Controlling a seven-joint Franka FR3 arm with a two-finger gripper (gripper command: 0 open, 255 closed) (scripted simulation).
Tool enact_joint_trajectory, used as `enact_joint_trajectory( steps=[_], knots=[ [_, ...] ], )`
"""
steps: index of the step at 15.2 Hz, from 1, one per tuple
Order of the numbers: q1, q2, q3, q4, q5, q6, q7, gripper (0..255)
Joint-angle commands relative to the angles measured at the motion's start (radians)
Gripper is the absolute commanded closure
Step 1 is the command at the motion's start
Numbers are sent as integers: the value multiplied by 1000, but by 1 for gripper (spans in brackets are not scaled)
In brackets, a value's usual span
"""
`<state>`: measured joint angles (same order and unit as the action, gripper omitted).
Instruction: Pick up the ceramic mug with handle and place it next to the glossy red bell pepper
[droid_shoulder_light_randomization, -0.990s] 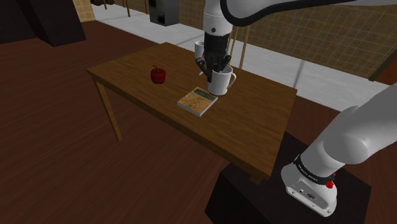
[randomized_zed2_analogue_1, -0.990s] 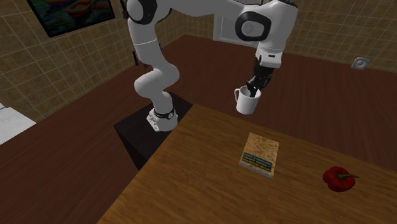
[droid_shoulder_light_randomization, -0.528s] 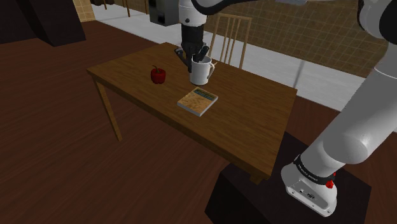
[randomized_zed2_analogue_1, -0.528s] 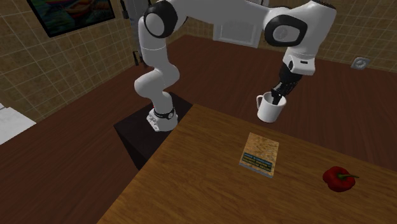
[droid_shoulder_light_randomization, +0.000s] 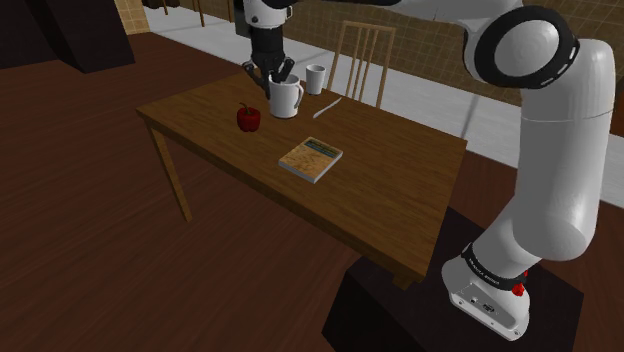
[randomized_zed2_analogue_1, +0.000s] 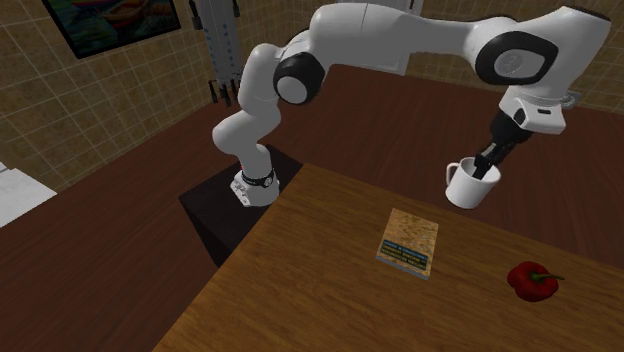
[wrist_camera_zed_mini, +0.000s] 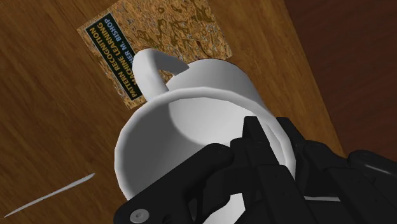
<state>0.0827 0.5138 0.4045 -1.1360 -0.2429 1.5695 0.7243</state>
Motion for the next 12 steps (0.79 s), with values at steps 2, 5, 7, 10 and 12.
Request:
enact_joint_trajectory(
  steps=[2,5,7,10,12],
  knots=[
    [26,85,-12,120,-24,-35,-8,255],
    [14,72,-10,56,-20,15,-3,255],
    [8,65,-10,18,-19,46,1,255],
    [-1,59,-10,-33,-18,90,5,255],
    [-5,57,-10,-64,-18,118,8,255]
  ],
)
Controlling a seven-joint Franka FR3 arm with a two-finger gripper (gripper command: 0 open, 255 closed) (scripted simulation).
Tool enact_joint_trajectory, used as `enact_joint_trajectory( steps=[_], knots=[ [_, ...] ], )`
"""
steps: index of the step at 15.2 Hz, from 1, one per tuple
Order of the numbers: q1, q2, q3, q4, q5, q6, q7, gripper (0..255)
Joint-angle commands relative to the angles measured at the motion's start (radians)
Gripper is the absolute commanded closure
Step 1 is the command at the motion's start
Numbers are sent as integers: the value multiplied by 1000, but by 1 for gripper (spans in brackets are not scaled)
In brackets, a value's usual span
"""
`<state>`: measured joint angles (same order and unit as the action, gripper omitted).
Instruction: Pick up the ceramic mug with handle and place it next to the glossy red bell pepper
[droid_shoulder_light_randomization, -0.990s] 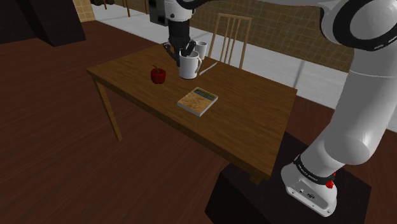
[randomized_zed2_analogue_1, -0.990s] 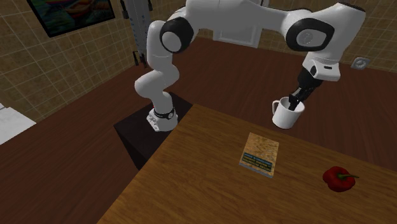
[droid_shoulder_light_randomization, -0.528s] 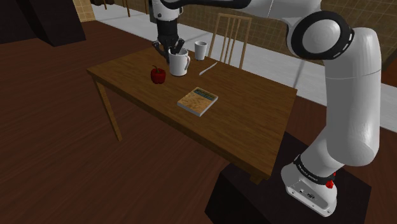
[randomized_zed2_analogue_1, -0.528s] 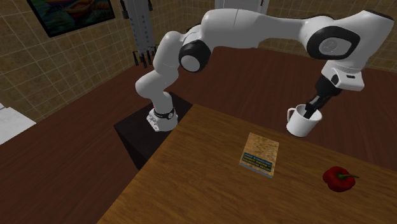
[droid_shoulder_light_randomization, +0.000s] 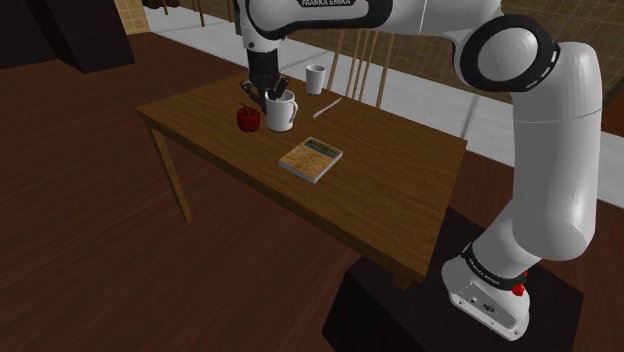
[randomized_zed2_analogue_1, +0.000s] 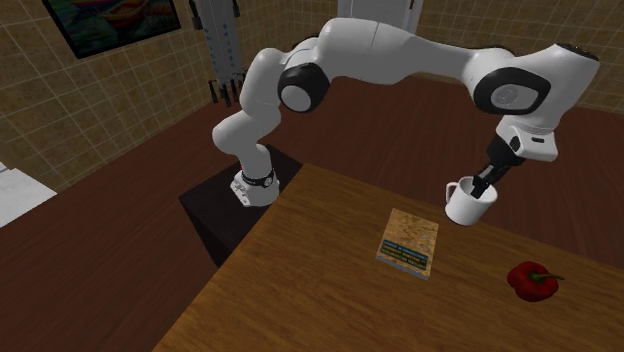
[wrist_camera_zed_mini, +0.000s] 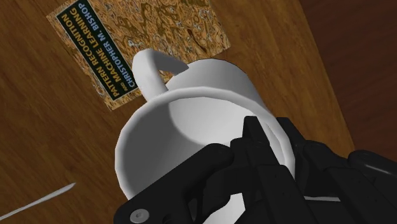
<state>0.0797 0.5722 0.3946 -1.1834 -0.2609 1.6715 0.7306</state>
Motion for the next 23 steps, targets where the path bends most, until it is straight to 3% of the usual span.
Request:
enact_joint_trajectory(
  steps=[1,19,23],
  knots=[
    [-4,-2,0,-31,0,29,3,255],
    [-21,35,-13,-218,-22,247,32,255],
    [-21,39,-13,-224,-24,257,34,255]
  ],
)
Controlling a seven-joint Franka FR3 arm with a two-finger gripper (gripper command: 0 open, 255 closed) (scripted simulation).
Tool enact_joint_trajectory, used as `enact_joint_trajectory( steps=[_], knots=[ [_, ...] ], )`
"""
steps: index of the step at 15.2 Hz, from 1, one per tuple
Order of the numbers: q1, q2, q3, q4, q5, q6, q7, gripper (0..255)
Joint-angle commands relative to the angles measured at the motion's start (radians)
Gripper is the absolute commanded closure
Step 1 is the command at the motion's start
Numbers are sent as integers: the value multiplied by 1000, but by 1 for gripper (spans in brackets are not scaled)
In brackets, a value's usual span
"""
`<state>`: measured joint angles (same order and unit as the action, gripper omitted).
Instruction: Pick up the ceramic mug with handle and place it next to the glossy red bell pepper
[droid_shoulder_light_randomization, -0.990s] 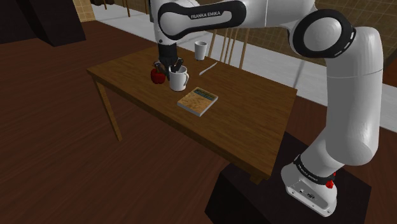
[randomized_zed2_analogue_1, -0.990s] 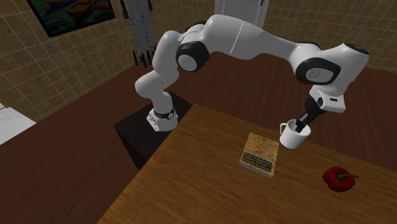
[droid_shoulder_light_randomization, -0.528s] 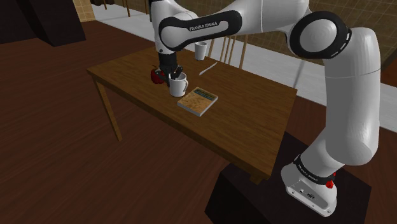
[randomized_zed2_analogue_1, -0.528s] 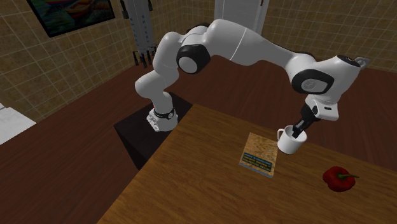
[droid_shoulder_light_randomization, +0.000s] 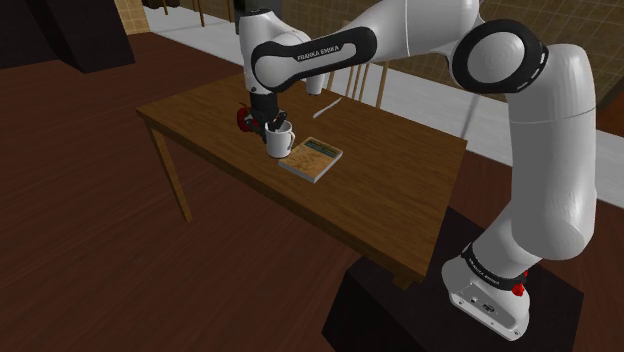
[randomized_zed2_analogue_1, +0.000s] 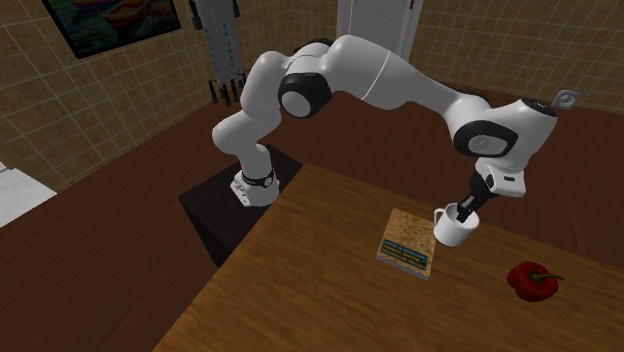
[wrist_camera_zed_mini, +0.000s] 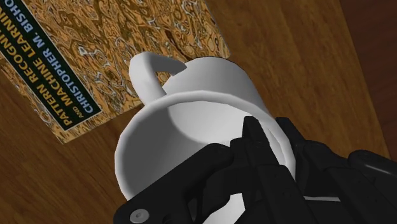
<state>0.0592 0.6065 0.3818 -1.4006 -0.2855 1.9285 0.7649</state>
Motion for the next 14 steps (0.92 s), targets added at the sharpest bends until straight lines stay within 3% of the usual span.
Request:
enact_joint_trajectory(
  steps=[1,4,5,10,14],
  knots=[
    [-1,5,-1,-7,0,0,0,255],
    [-1,5,-1,-7,0,-1,0,255],
    [-1,5,-1,-7,0,0,0,0],
    [-1,5,0,-7,0,0,0,0],
    [9,-19,8,86,14,-113,-13,0]
  ],
)
